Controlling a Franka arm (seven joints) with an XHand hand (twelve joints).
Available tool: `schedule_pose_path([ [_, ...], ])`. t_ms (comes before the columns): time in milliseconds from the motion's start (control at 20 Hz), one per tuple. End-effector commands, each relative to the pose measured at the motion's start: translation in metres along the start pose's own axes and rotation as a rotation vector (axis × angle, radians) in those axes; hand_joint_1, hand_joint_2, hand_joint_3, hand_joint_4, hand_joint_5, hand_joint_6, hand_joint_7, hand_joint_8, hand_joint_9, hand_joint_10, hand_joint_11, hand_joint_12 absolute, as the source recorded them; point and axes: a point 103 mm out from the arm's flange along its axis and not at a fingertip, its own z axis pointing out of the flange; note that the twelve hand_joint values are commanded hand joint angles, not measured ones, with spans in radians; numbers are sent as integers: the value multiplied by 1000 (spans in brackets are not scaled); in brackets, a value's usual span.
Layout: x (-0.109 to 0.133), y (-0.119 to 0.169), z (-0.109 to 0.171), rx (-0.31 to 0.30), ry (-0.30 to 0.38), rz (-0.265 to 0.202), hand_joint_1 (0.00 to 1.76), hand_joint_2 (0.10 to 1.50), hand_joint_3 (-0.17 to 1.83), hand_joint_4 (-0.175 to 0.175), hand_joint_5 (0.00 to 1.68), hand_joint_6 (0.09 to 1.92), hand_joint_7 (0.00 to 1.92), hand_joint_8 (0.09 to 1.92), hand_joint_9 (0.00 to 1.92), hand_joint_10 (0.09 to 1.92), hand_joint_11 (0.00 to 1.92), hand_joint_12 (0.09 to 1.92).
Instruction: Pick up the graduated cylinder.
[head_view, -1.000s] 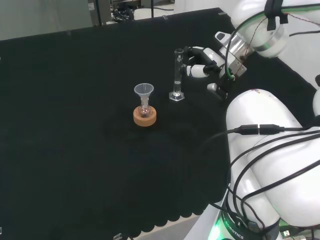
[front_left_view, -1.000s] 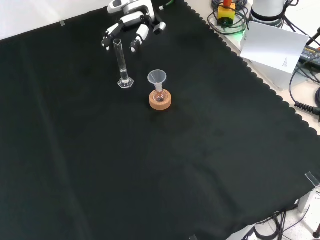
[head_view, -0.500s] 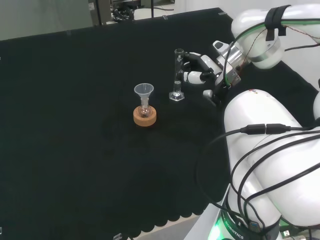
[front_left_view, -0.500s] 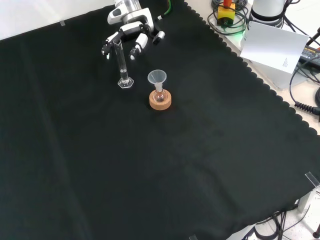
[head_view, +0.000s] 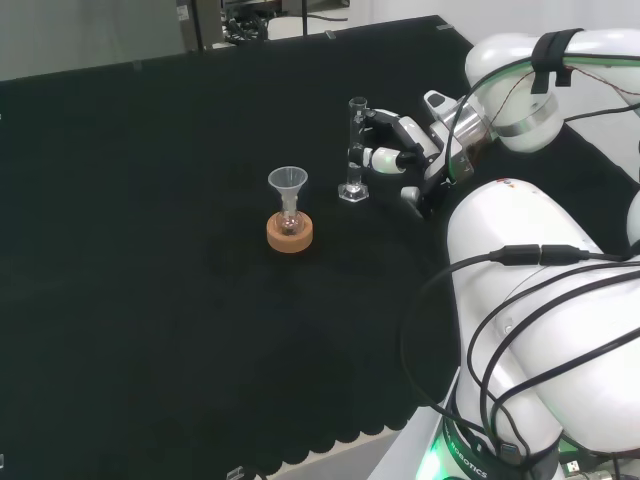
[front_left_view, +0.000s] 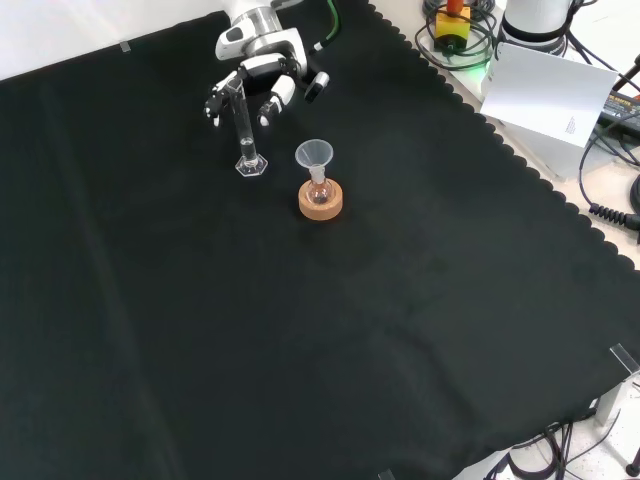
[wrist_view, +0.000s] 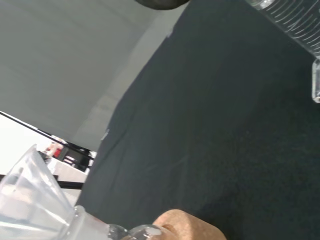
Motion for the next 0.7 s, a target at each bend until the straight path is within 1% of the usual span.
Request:
schedule_pose_path([
  [50, 1, 4, 2, 8, 52, -38, 1081, 1009, -175, -59, 486, 87, 323, 669, 482, 616, 148, 1340],
  [250, 2, 5, 2, 25, 68, -53, 1093, 1011, -175, -58, 523, 87, 380, 666, 541, 602, 185, 1329],
  [400, -1, 6, 1, 11, 77, -56, 1104, 1014, -175, -55, 571, 87, 421, 659, 589, 581, 214, 1318],
  [700, -6, 8, 3, 12, 90, -60, 1125, 1025, -175, -50, 638, 133, 472, 646, 640, 553, 252, 1303],
])
